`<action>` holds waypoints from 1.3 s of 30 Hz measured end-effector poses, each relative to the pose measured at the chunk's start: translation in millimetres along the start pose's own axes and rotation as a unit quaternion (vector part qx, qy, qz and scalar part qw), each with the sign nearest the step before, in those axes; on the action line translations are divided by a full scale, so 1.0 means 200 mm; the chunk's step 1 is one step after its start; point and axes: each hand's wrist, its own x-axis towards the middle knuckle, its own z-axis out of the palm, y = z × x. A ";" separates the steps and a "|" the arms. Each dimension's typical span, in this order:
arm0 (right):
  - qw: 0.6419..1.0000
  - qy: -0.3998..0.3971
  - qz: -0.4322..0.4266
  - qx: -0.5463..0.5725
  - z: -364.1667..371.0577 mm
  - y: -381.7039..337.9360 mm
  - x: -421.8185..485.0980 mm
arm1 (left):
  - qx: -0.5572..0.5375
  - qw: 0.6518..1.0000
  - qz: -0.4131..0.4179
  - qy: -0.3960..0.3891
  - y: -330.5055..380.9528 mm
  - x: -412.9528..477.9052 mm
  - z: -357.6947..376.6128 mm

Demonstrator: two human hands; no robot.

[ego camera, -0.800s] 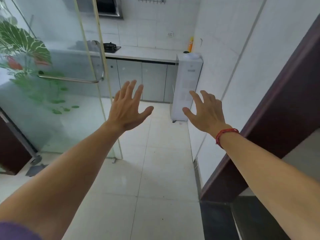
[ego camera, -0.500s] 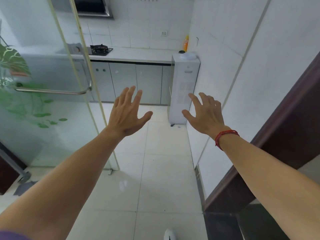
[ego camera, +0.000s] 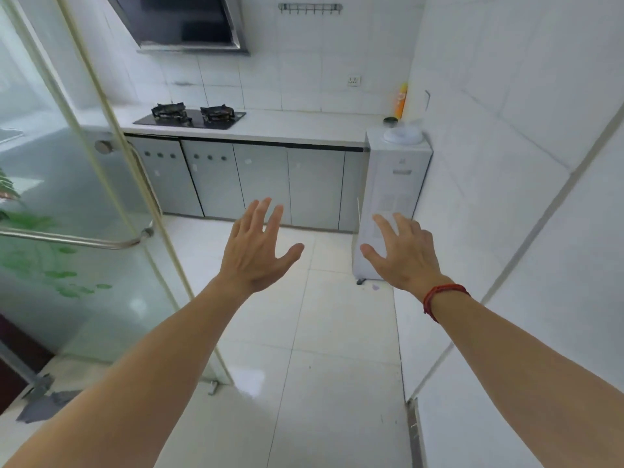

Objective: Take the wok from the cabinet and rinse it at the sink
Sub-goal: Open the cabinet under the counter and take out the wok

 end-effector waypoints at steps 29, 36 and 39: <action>0.996 -0.051 -0.076 -0.001 0.76 -0.35 2.19 | -0.022 0.996 -0.083 -0.011 -1.16 1.73 0.85; 0.994 -0.073 -0.083 -0.006 0.94 -0.42 2.65 | -0.031 0.994 -0.099 -0.025 -1.38 2.09 1.04; 0.992 -0.075 -0.096 -0.006 1.02 -0.43 2.87 | -0.034 0.993 -0.111 -0.025 -1.47 2.25 1.14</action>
